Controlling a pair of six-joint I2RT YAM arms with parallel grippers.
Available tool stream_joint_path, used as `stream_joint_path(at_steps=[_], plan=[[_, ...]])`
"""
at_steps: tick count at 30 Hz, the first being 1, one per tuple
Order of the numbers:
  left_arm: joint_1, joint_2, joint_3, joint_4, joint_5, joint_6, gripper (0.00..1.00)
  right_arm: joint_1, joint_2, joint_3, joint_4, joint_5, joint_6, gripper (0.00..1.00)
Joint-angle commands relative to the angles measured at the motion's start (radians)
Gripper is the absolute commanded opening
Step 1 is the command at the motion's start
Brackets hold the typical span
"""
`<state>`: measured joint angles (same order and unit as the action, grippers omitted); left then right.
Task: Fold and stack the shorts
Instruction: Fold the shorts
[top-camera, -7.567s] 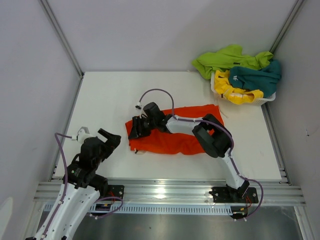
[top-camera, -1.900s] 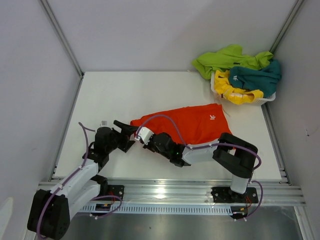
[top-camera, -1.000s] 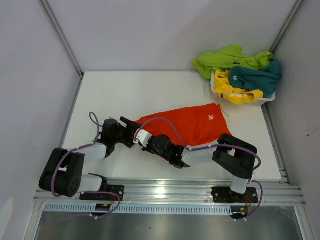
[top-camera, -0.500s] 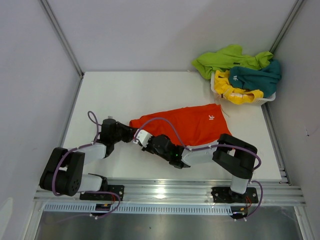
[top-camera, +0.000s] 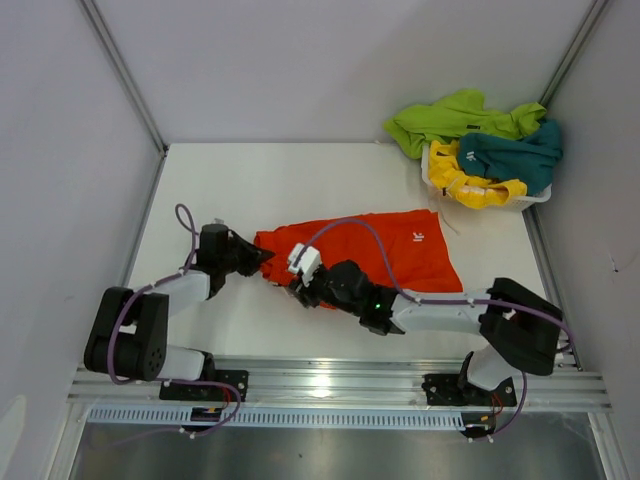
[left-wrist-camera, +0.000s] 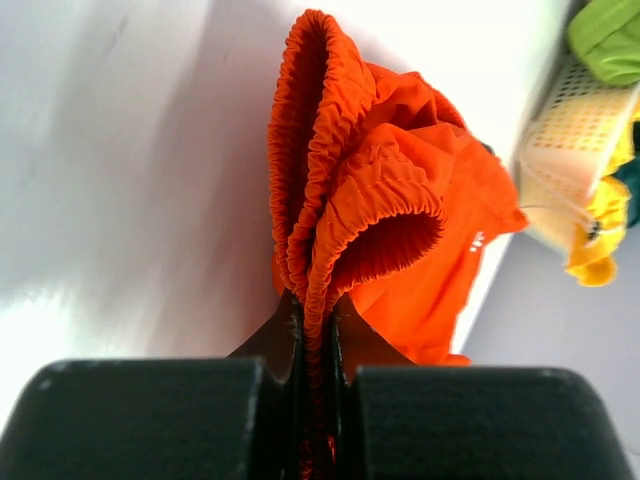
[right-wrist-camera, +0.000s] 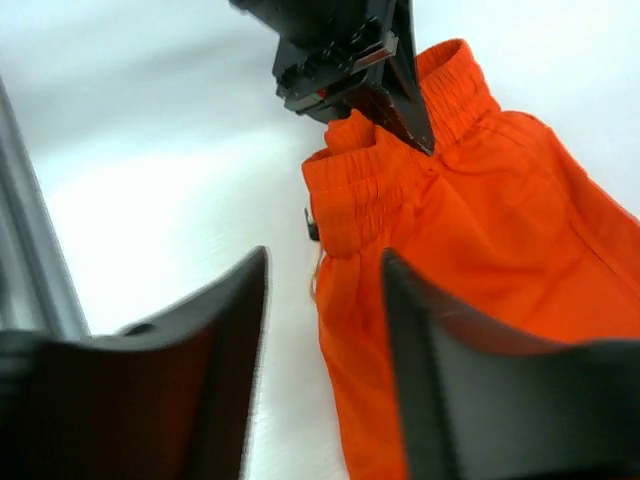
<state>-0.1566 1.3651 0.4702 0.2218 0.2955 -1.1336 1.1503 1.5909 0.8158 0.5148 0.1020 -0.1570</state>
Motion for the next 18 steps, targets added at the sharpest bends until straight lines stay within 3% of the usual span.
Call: stream_joint_path(at_steps=[1, 2, 3, 5, 12, 18], plan=[[0.031, 0.044, 0.091, -0.088, 0.037, 0.161, 0.0, -0.087, -0.117, -0.056, 0.033, -0.064, 0.224, 0.37], [0.032, 0.052, 0.111, -0.107, 0.05, 0.179, 0.0, -0.11, -0.121, -0.061, 0.024, -0.07, 0.261, 0.27], [0.034, 0.058, 0.126, -0.122, 0.051, 0.214, 0.0, -0.135, -0.112, -0.049, 0.007, -0.088, 0.298, 0.1], [0.034, 0.063, 0.133, -0.142, 0.051, 0.235, 0.0, -0.184, -0.083, -0.026, -0.048, -0.088, 0.373, 0.0], [0.034, -0.03, 0.165, -0.252, -0.04, 0.313, 0.0, -0.273, 0.043, -0.024, -0.061, -0.09, 0.58, 0.0], [0.034, -0.136, 0.263, -0.42, -0.159, 0.386, 0.0, -0.241, 0.139, -0.063, 0.017, -0.102, 0.674, 0.0]])
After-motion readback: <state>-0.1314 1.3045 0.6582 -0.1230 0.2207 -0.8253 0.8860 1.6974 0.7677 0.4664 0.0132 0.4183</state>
